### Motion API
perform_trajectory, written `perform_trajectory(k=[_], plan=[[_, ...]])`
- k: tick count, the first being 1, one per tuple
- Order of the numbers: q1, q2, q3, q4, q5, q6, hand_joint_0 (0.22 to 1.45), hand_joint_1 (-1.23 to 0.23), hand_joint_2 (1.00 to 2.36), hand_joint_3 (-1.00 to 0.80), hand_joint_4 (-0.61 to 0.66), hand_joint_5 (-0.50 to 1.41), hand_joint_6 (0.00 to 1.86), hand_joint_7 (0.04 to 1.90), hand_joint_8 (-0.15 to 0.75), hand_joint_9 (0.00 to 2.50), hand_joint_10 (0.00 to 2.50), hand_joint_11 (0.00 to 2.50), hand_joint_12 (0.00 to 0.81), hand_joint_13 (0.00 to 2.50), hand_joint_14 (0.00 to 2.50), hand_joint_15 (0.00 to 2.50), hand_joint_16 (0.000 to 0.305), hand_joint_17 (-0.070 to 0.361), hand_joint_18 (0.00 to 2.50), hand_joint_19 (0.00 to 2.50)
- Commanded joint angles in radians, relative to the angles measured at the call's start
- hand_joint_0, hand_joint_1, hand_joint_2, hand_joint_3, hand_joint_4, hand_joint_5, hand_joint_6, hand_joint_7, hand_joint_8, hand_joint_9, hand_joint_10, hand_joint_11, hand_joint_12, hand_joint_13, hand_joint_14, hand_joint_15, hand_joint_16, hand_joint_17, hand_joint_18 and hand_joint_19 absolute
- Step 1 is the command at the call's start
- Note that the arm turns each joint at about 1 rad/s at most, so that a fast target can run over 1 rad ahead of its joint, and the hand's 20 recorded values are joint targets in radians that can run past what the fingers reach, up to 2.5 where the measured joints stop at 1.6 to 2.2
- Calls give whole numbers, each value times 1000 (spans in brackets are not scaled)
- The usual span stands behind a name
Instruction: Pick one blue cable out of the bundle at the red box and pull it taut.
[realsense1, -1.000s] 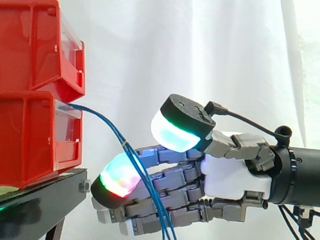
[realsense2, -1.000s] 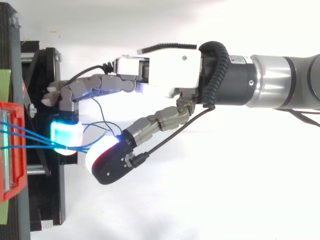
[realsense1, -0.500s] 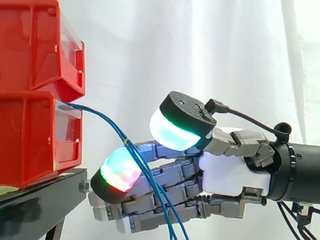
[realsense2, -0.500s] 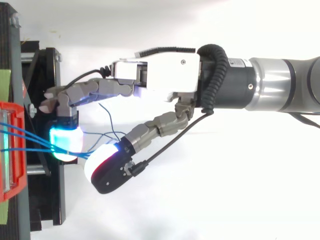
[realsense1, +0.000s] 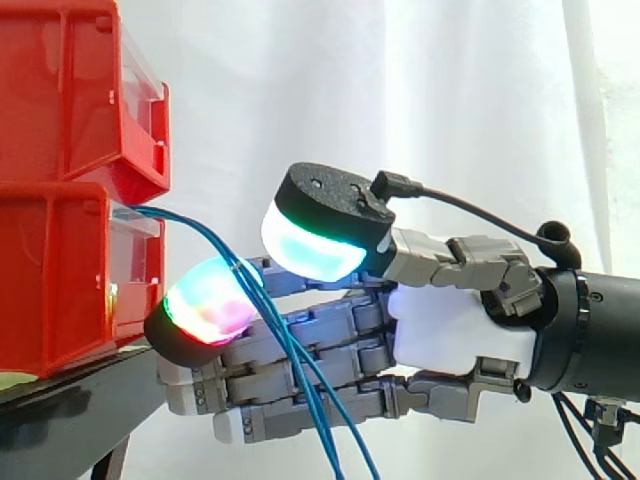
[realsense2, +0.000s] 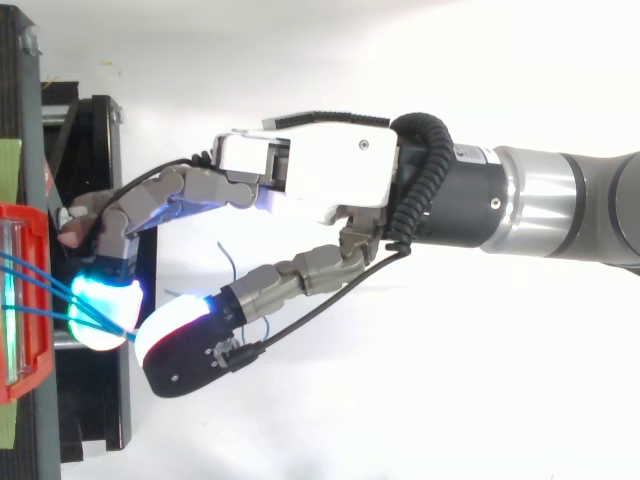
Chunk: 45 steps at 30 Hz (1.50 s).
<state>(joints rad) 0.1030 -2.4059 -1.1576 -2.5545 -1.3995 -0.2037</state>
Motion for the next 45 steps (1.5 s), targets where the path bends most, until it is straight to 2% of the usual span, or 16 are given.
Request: perform_trajectory(k=[1, 8, 11, 15, 19, 22, 23, 24, 27, 28, 31, 35, 45], plan=[[4, 1, 4, -1, 10, 9, 618, -703, 1016, -254, 136, -180, 835, 675, 302, 414, 0, 0, 334, 350, 1, 56, 50, 113, 248, 164], [6, -1, 7, -4, 8, 9, 624, -713, 1017, -234, 167, -186, 856, 639, 309, 445, 0, 6, 337, 378, 2, 72, 50, 112, 280, 176], [6, 1, 7, -4, 8, 9, 567, -728, 1008, -396, 184, -174, 844, 638, 324, 480, 0, 14, 344, 389, 1, 78, 51, 114, 294, 188], [7, 1, 7, -6, 10, 9, 517, -705, 1000, -500, 201, -159, 813, 663, 338, 498, 0, 20, 359, 400, 0, 81, 53, 120, 309, 191], [11, -1, 6, -16, 10, 4, 471, -667, 1000, -500, 215, -140, 764, 725, 359, 526, 0, 34, 379, 407, 1, 83, 57, 127, 329, 189], [11, -2, 7, -24, 16, -8, 459, -647, 1000, -500, 216, -119, 657, 886, 366, 527, 0, 41, 385, 408, 1, 82, 58, 130, 332, 194], [12, -19, 6, -21, 28, -17, 459, -647, 1000, -500, 230, -111, 604, 981, 364, 528, 0, 35, 386, 407, 2, 85, 58, 130, 331, 194], [12, -21, 6, -19, 28, -17, 459, -647, 1000, -500, 237, -110, 603, 982, 365, 528, 0, 35, 386, 407, 2, 81, 58, 130, 331, 194], [14, -65, 7, 2, 27, -3, 466, -647, 1000, -500, 254, -104, 564, 1046, 364, 534, 0, 29, 383, 407, 2, 75, 57, 129, 326, 198], [15, -90, 9, 25, 28, 18, 479, -649, 1000, -500, 250, -103, 558, 1059, 361, 537, 0, 30, 378, 406, 0, 82, 56, 126, 319, 201], [20, -107, 19, 73, 33, 70, 513, -658, 1001, -491, 233, -102, 549, 1087, 350, 537, 0, 23, 366, 403, 1, 85, 54, 120, 306, 201], [21, -105, 27, 60, 28, 78, 531, -669, 1004, -451, 215, -98, 535, 1124, 343, 542, 0, 26, 358, 407, 2, 89, 52, 117, 305, 209], [21, -105, 44, 50, 25, 78, 520, -651, 1000, -496, 221, -95, 529, 1139, 352, 563, 0, 30, 363, 428, 2, 92, 53, 120, 326, 218]])
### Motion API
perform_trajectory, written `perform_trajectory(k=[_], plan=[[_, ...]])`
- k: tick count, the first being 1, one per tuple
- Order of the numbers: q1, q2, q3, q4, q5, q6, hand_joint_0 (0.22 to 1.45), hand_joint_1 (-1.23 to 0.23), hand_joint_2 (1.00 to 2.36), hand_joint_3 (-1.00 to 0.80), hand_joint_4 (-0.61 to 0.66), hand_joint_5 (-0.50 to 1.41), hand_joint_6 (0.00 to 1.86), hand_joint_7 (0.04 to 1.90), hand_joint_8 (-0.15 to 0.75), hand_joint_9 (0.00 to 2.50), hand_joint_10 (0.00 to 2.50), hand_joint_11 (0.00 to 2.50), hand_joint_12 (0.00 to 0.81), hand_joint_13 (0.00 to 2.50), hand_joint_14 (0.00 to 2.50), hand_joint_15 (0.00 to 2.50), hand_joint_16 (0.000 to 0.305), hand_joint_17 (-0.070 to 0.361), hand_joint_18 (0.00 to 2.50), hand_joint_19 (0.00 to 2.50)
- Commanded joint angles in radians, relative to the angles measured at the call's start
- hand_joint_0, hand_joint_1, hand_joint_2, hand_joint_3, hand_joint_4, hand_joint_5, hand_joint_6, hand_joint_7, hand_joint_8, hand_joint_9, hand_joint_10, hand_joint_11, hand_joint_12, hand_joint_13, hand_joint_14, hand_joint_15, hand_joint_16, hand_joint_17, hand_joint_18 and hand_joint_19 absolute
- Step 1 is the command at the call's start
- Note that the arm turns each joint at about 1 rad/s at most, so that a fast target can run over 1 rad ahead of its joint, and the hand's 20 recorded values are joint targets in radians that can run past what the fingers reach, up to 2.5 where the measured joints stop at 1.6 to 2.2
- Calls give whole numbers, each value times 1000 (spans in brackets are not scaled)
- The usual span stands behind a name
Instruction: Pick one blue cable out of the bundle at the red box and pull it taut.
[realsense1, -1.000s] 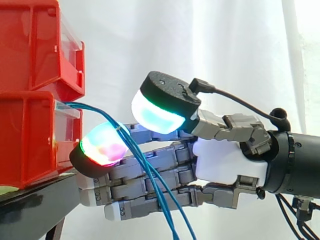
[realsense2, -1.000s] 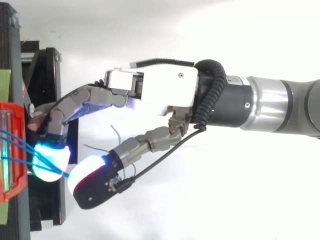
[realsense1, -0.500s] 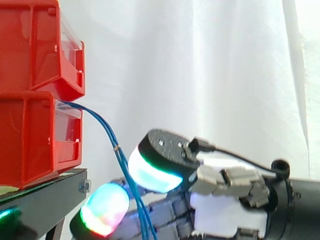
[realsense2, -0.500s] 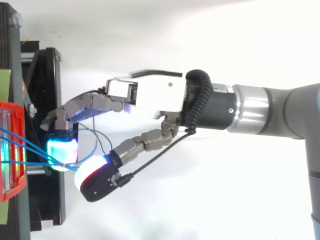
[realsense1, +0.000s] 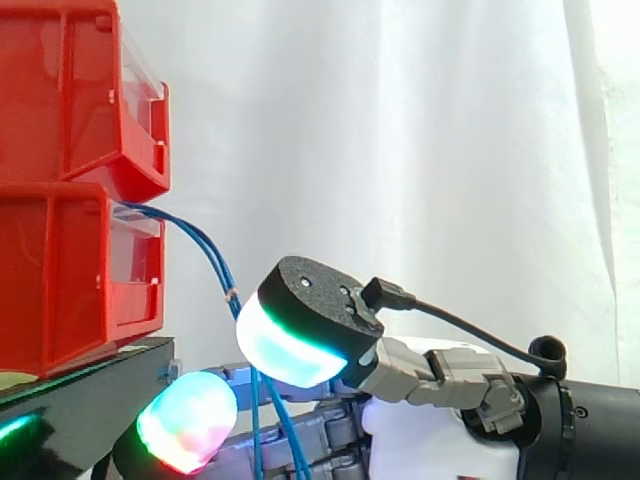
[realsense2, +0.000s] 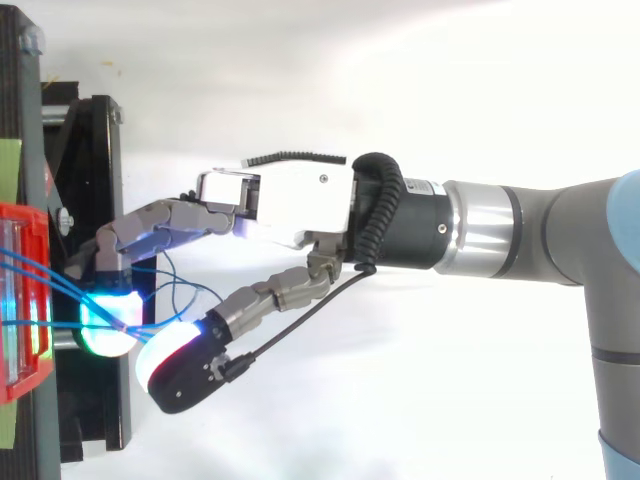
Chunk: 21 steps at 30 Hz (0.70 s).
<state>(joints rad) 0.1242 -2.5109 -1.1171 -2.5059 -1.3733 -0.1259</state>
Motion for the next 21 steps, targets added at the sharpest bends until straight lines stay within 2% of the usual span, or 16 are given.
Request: perform_trajectory(k=[1, 8, 11, 21], plan=[[-1, 0, 8, 4, -3, 2, 521, -648, 1000, -498, 226, -94, 528, 1140, 352, 565, 0, 32, 363, 429, 2, 92, 53, 119, 332, 217], [-8, 0, 37, -1, -23, 2, 520, -638, 1000, -497, 216, -91, 534, 1136, 354, 580, 0, 30, 362, 444, 2, 97, 53, 120, 343, 216], [-9, 6, 40, -2, -38, 0, 524, -640, 1001, -487, 205, -92, 559, 1098, 355, 580, 0, 30, 362, 448, 2, 94, 53, 119, 345, 215], [-11, 14, 40, -21, -49, 2, 550, -654, 1006, -437, 194, -93, 579, 1075, 351, 592, 1, 25, 355, 454, 2, 99, 51, 115, 354, 220]])
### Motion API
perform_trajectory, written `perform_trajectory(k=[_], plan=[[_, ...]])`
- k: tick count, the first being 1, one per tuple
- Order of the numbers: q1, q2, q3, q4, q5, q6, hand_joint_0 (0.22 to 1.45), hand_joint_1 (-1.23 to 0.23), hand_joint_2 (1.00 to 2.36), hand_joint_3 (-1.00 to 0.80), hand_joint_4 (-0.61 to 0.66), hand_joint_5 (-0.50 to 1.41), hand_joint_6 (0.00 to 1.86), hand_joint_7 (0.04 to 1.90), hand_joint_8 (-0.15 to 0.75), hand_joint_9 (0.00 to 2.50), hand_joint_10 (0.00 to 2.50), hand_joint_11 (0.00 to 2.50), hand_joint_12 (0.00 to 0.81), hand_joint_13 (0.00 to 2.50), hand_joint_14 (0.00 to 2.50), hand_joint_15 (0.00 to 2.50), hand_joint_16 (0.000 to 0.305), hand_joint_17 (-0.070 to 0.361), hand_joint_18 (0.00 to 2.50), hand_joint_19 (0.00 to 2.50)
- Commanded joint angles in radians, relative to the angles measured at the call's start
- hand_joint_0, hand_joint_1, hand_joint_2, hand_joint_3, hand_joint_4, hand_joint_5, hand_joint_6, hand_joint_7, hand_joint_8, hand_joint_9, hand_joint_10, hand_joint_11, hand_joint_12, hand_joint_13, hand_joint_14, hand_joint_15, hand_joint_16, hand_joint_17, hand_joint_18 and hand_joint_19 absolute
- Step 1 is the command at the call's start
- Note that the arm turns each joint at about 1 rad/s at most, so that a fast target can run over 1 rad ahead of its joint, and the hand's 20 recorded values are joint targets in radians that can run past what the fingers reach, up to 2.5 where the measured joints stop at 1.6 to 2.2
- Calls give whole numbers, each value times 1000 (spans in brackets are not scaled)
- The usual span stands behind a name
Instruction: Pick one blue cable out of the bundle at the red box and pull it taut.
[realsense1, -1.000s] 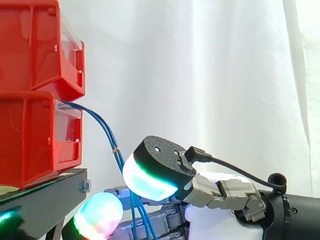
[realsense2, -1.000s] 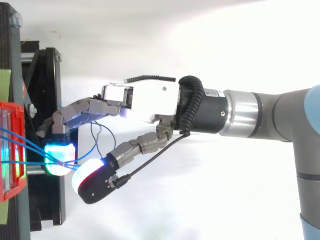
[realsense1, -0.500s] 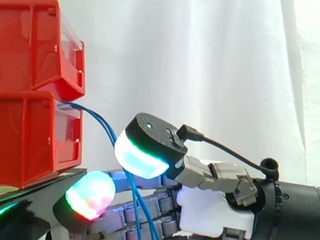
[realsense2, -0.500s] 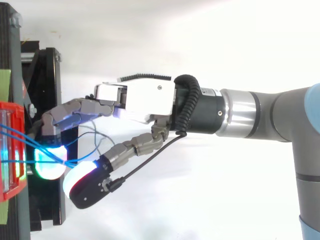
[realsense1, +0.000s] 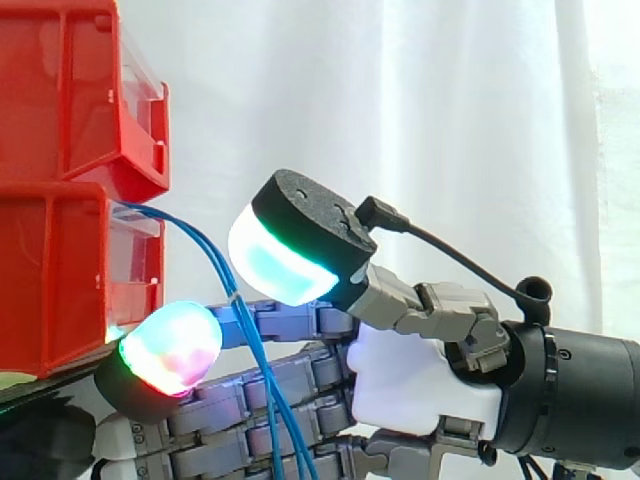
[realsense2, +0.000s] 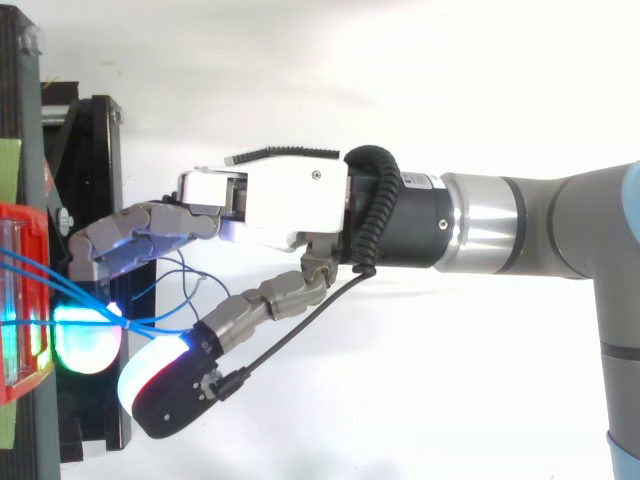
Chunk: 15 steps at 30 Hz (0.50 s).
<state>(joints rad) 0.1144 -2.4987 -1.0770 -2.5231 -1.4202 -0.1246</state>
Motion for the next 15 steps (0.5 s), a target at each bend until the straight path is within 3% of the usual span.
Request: perform_trajectory(k=[1, 6, 15], plan=[[-1, 1, 0, -3, -2, 0, 554, -655, 1006, -437, 194, -93, 579, 1078, 351, 591, 2, 26, 354, 453, 2, 99, 51, 114, 356, 218], [-1, 3, 0, -3, -2, 0, 557, -654, 1005, -440, 200, -92, 564, 1096, 349, 589, 0, 33, 354, 453, 2, 99, 51, 114, 354, 228], [-18, 3, -1, -36, -6, 2, 578, -668, 1009, -393, 182, -94, 585, 1077, 346, 594, 0, 35, 351, 453, 2, 100, 50, 113, 361, 228]])
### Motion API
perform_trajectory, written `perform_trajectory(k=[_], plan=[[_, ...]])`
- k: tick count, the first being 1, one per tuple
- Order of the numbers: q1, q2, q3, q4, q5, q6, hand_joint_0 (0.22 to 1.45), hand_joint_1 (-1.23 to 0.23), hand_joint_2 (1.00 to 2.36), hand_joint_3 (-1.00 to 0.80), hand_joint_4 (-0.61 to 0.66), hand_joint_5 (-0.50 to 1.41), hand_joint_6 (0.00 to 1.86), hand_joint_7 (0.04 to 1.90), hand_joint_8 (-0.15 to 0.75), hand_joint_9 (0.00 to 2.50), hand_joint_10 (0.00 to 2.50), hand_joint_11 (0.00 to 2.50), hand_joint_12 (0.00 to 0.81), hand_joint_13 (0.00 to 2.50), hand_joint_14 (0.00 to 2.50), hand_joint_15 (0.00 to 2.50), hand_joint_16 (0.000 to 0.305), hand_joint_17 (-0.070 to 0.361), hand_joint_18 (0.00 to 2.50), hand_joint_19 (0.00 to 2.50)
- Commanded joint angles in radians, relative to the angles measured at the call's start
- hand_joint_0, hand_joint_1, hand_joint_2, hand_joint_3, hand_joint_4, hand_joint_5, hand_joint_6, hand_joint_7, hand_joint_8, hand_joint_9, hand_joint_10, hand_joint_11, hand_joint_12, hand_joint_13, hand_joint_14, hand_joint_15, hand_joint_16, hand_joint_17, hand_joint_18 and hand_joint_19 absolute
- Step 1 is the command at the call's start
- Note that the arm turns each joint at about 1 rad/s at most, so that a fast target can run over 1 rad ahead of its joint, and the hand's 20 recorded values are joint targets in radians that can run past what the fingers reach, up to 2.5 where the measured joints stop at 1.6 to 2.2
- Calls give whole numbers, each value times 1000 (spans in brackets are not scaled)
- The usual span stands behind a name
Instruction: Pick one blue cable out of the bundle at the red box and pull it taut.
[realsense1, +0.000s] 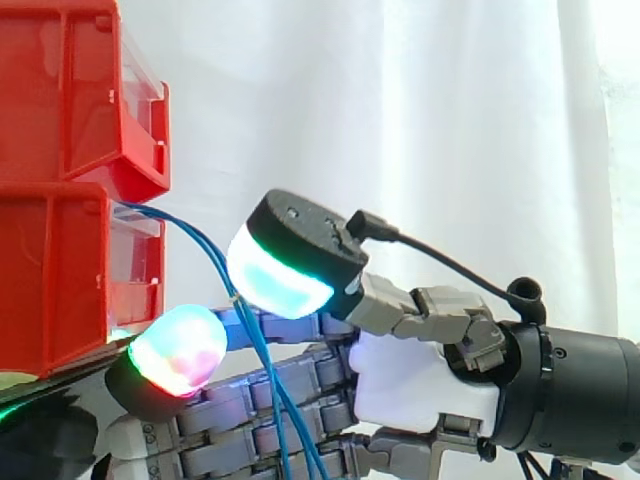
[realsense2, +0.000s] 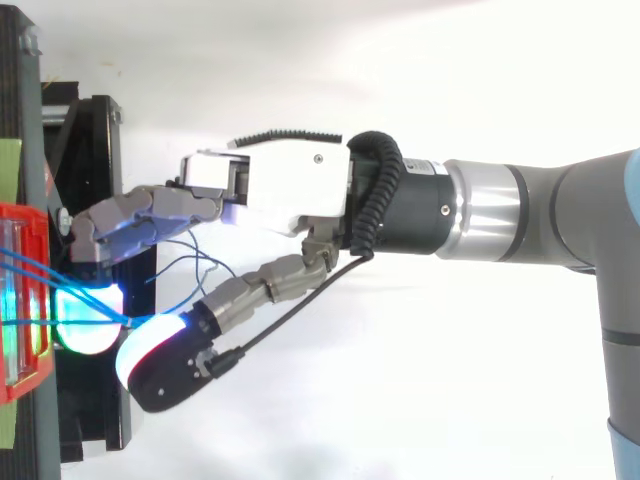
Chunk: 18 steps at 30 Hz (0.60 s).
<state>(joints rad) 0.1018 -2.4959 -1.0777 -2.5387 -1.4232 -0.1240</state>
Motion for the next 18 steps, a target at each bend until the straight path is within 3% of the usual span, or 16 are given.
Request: perform_trajectory(k=[1, 6, 14, 18], plan=[[-7, 0, -1, -28, -11, 4, 583, -673, 1010, -375, 164, -97, 596, 1060, 346, 594, 1, 34, 350, 453, 2, 98, 50, 112, 360, 229], [-11, 0, -1, -23, -14, 4, 594, -684, 1013, -344, 163, -107, 634, 1002, 341, 587, 0, 40, 348, 451, 3, 96, 50, 112, 362, 220], [-16, 0, -1, -28, -17, 4, 549, -674, 1004, -439, 197, -117, 656, 929, 346, 583, 1, 43, 357, 455, 2, 101, 51, 116, 366, 223], [-21, 9, -1, -29, -39, 3, 547, -673, 1006, -434, 195, -116, 662, 922, 348, 586, 0, 45, 358, 456, 2, 101, 51, 116, 366, 224]])
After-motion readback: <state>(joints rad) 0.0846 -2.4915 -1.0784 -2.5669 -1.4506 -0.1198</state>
